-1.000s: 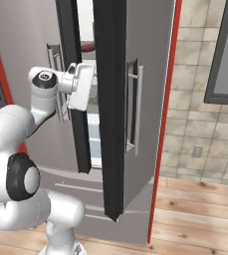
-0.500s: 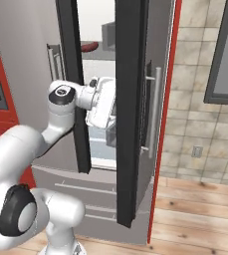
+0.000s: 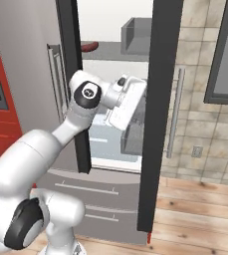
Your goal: Retrieve the sausage and cheese from the fridge and place them on the cutting board on the counter.
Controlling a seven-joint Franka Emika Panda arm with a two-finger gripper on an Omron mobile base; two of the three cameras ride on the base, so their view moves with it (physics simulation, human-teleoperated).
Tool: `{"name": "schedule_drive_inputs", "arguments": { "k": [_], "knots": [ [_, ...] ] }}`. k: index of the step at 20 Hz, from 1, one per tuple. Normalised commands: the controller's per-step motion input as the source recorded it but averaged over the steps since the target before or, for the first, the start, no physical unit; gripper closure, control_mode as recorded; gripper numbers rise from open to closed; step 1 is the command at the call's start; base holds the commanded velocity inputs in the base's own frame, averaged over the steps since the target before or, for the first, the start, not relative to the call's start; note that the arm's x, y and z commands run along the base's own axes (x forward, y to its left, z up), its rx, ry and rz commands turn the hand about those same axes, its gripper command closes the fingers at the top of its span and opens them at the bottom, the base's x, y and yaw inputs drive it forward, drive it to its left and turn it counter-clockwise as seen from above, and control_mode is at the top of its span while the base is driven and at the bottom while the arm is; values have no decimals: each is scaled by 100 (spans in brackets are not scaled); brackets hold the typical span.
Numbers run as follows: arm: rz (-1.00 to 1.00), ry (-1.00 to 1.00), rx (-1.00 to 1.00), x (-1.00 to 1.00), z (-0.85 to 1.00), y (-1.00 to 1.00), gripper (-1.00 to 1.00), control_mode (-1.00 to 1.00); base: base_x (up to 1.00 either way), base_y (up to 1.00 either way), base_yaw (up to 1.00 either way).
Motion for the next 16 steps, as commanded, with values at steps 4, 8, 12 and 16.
{"name": "schedule_drive_inputs", "arguments": {
  "k": [4,8,12,16],
  "knots": [
    [-3,-5,42,45,0,-95,-100,-100,0,0,0],
    [0,-47,9,-88,0,16,-100,-100,0,0,0],
    [0,-65,-10,-100,-24,93,-100,-100,0,0,0],
    [0,-64,-13,-100,-14,100,-100,-100,0,0,0]
  ]
}}
